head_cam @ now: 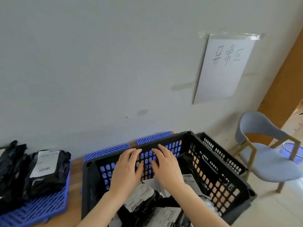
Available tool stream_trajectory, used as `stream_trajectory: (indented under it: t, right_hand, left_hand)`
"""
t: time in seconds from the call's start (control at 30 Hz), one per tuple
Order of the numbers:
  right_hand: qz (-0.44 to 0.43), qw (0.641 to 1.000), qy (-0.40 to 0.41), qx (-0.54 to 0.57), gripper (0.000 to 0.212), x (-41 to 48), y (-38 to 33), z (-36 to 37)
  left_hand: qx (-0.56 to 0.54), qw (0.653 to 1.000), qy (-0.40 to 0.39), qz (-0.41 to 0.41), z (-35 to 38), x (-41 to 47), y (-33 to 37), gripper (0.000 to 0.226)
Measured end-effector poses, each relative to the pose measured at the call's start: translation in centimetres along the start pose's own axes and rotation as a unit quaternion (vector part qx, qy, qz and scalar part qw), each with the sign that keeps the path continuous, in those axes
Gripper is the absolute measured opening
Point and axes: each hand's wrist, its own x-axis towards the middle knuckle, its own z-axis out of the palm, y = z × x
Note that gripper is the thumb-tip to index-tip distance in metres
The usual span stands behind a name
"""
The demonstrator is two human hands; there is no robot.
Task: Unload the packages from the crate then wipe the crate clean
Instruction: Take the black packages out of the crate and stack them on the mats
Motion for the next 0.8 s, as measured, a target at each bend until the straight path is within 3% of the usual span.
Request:
stream_trajectory:
  t: [0.2,0.4,0.8]
  right_hand:
    - [0.108,0.994,-0.016,-0.031,0.053,-2.0,7.7,-2.7]
    - [0.15,0.986,-0.049,-0.048,0.061,-1.9,12.9,-2.7]
    - [0.225,0.958,-0.172,-0.049,0.089,2.6,18.1,1.7]
  left_hand:
    - [-0.029,0.992,-0.118,0.017,6.0,1.2,4.5,0.056]
    - [-0.029,0.972,-0.229,0.035,12.0,2.6,5.9,0.068]
    - [-0.022,0.949,-0.314,0.023,20.0,5.3,4.0,0.07]
